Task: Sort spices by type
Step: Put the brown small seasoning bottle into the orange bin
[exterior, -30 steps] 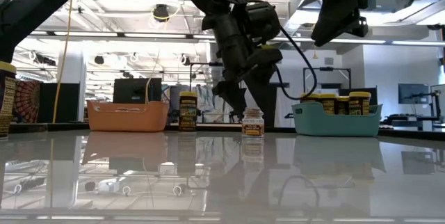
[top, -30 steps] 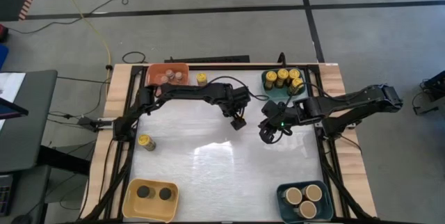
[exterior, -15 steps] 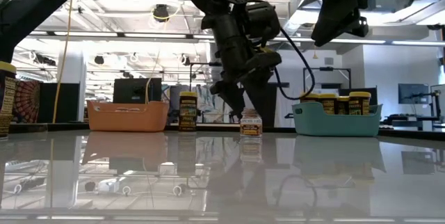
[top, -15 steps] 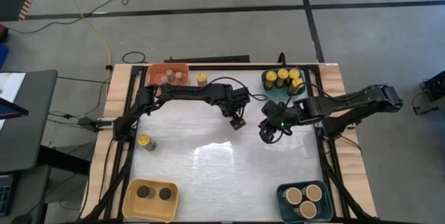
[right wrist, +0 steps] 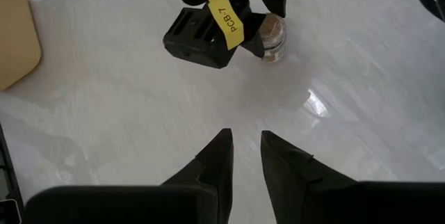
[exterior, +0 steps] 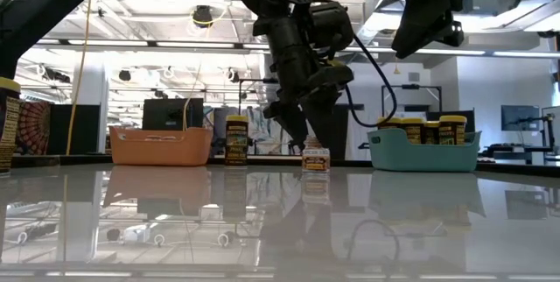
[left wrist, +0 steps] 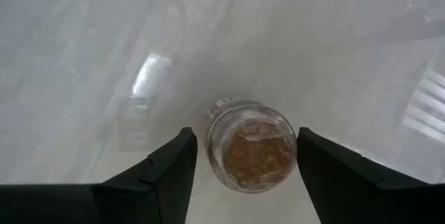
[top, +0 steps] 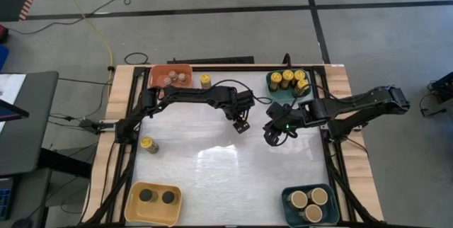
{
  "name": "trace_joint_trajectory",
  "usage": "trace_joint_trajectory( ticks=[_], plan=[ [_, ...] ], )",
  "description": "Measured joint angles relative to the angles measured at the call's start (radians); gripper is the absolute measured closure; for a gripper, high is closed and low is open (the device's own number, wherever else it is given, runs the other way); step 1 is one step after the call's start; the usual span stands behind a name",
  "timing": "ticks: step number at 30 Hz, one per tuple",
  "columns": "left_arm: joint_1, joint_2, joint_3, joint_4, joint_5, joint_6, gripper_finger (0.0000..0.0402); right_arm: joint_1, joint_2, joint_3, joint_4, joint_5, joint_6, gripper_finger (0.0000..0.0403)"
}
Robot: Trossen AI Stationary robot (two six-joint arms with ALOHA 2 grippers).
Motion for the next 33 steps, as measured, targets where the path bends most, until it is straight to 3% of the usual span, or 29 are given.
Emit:
trace_joint_trajectory(
  ticks=[10,19,29,33],
  plan=[
    [0.0,-0.003,0.0,-0.024,-0.008,0.001,0.0232,0.0,0.0,0.0,0.0,0.0,-0.001,0.03],
    [0.006,-0.027,0.0,-0.183,0.0,0.028,0.0235,0.0,0.0,0.0,0.0,0.001,-0.006,0.03],
    [0.076,-0.209,-0.004,-0.359,-0.001,0.152,0.0235,0.0,0.0,0.0,0.001,0.004,-0.011,0.03],
    [0.142,-0.328,-0.105,-0.357,-0.002,0.176,0.0235,0.0,0.0,0.0,0.001,0.004,-0.011,0.03]
  ],
)
